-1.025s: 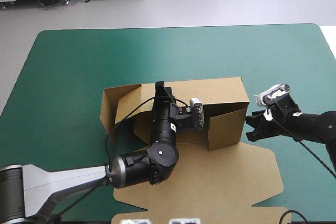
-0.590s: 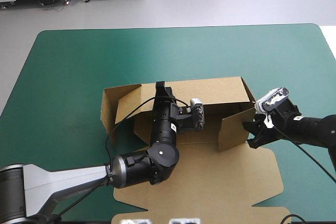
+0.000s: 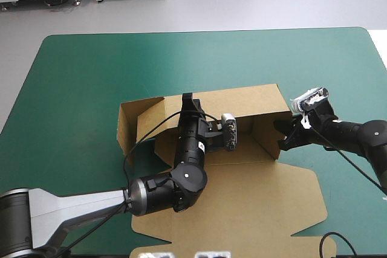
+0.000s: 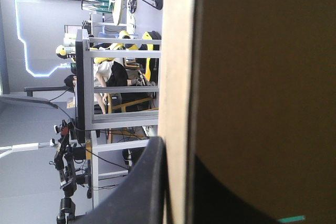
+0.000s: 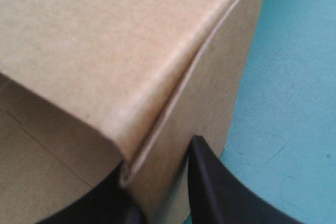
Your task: Fold the box
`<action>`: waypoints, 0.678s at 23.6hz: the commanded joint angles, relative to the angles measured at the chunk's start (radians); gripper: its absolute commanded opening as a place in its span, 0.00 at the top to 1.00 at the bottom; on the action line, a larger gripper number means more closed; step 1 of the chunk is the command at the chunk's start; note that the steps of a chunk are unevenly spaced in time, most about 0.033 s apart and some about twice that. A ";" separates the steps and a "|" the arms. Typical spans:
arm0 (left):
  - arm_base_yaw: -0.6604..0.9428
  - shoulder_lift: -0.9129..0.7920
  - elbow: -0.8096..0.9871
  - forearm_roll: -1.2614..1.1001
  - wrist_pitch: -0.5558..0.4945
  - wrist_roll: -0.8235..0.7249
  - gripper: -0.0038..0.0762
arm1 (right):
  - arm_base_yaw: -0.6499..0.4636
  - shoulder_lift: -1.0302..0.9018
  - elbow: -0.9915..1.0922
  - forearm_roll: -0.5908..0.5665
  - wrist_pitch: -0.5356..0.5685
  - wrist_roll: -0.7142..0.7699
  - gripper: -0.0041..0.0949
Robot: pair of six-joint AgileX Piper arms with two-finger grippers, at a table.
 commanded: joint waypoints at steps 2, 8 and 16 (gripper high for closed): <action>-0.008 -0.018 -0.006 -0.090 -0.050 -0.025 0.96 | -0.001 0.018 -0.017 -0.003 0.034 -0.008 0.96; -0.008 -0.018 -0.006 -0.090 -0.059 -0.021 0.76 | -0.001 0.018 -0.017 -0.044 0.057 0.009 0.96; -0.014 -0.018 -0.006 -0.039 -0.089 -0.021 0.51 | -0.001 0.018 -0.017 -0.044 0.057 0.015 0.96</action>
